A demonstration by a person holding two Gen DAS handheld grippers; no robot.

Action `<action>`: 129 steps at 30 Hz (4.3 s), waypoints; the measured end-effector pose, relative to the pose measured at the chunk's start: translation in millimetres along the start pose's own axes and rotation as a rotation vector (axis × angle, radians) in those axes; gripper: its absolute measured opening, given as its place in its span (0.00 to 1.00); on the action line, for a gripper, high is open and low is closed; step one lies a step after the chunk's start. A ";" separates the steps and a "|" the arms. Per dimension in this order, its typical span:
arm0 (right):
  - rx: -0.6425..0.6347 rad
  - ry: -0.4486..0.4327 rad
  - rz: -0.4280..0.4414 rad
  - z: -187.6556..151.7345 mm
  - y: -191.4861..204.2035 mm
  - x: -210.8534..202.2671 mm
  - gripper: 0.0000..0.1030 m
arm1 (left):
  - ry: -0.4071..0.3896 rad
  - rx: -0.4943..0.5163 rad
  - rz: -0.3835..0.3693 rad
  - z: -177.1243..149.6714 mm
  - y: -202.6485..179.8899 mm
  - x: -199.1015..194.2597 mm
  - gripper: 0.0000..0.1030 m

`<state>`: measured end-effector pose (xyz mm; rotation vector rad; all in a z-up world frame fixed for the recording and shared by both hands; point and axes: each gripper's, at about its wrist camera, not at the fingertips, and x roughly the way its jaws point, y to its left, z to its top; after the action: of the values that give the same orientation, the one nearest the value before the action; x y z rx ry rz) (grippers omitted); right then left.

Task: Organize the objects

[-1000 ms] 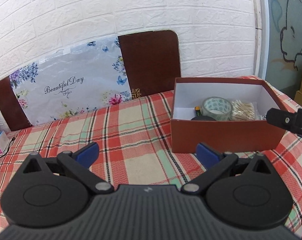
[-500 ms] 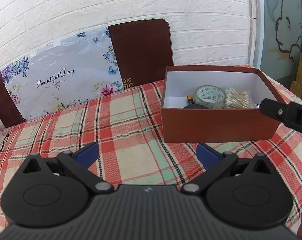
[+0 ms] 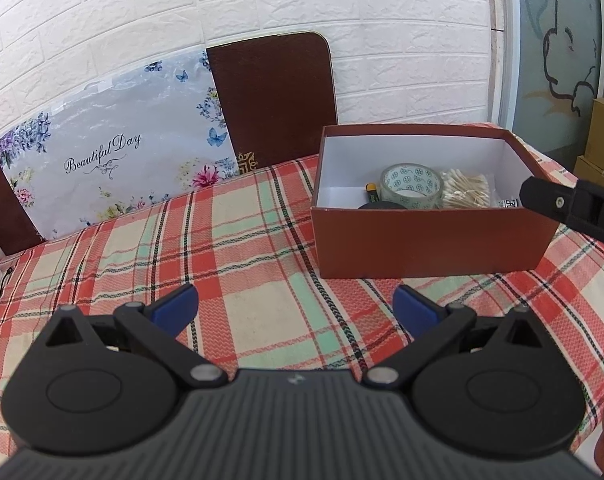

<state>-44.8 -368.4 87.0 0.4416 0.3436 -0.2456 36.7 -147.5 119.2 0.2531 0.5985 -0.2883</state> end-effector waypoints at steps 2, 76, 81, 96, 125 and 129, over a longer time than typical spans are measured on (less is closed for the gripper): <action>0.000 0.005 0.001 -1.3 0.5 0.8 1.00 | -0.006 -0.002 0.005 -1.2 1.1 -0.4 1.00; -0.026 0.072 0.005 -13.7 4.0 15.3 1.00 | 0.123 0.002 0.063 -9.9 5.4 23.7 1.00; -0.023 0.075 0.005 -13.9 3.3 15.3 1.00 | 0.133 0.007 0.067 -12.7 4.4 25.8 1.00; -0.013 0.100 0.008 -17.2 1.5 19.8 1.00 | 0.214 0.010 0.052 -29.2 5.8 39.1 1.00; -0.017 0.137 0.011 -22.2 2.3 28.3 1.00 | 0.270 0.018 0.032 -35.9 2.3 46.8 1.00; -0.018 0.137 0.012 -21.7 2.4 29.1 1.00 | 0.275 0.017 0.029 -35.7 2.1 47.5 1.00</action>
<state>-23.4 -361.0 58.5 0.4436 0.4770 -0.2013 56.5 -143.4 63.3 0.3202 0.8632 -0.2322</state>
